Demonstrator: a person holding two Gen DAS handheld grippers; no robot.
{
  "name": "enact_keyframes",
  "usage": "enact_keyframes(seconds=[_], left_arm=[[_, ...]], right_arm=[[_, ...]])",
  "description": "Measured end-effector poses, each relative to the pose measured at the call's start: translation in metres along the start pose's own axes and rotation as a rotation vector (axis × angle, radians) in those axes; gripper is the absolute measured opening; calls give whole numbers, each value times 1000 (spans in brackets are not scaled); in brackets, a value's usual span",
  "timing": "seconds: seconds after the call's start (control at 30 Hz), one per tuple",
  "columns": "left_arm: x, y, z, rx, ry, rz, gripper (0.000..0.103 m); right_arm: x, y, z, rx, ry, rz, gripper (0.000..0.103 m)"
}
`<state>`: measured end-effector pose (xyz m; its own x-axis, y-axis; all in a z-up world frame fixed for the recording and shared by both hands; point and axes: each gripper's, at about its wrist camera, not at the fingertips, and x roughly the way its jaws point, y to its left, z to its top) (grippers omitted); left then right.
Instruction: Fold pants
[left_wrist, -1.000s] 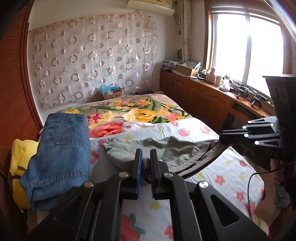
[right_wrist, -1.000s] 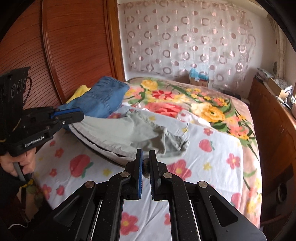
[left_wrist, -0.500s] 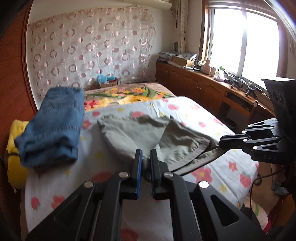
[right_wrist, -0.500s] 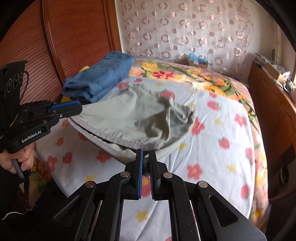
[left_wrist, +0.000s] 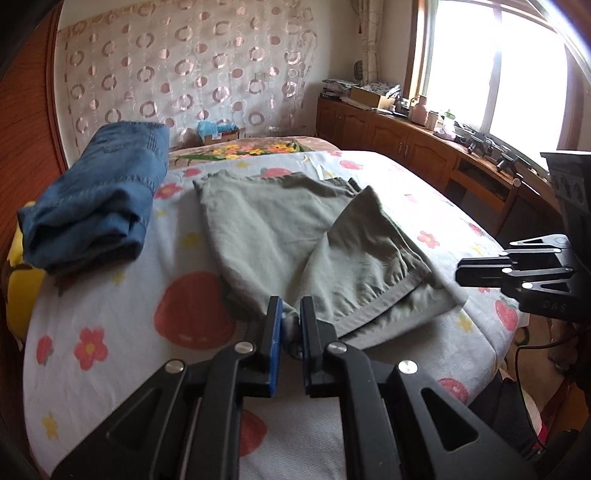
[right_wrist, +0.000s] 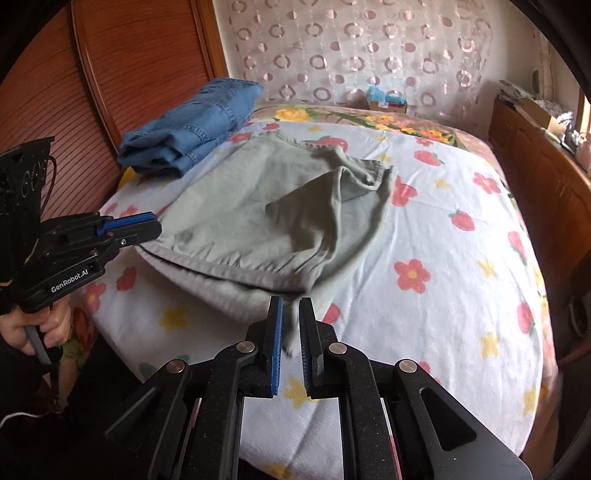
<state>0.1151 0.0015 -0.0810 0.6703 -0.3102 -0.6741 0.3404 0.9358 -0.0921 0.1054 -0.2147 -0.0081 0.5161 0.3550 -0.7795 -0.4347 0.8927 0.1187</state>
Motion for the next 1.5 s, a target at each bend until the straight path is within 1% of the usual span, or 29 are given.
enact_keyframes(seconds=[0.1,0.17,0.23,0.33,0.43,0.5,0.6,0.73,0.9,1.13,1.3,1.33,1.37,1.5], left_arm=[[-1,2,-2,-14,-7,-8,11],[-4,3,-2,-14,-24,-2,17],[-6,6,0,-21,-34,-7,30],[-5,8,2,-26,-34,-12,39],[-2,10,2,-21,-37,-7,44],[2,11,-1,-26,-29,-8,45],[8,14,-6,-34,-13,0,45],[17,17,-14,-41,20,44,45],[28,19,-24,-53,56,44,45],[30,19,-28,-58,44,42,45],[29,18,-32,-52,26,52,45],[29,18,-32,-53,24,52,45],[29,18,-32,-53,23,52,45],[28,19,-32,-64,30,46,45]], right_arm=[[-8,-3,-5,5,-18,-13,7],[-12,-6,-8,8,-34,-23,8],[-12,-9,-8,18,-47,-17,15],[-8,-11,-6,23,-64,-6,19],[-1,-6,-3,-5,-81,-12,19],[7,-6,0,-5,-83,7,19],[21,-5,4,-2,-69,11,19],[38,-2,6,-7,-47,4,19],[47,-5,5,7,-25,-15,19],[51,-5,1,6,-11,-39,19],[50,-1,0,-16,-18,-43,18],[50,0,0,-22,-22,-40,12],[49,2,0,-32,-25,-42,9],[35,4,3,-31,-63,-17,5]])
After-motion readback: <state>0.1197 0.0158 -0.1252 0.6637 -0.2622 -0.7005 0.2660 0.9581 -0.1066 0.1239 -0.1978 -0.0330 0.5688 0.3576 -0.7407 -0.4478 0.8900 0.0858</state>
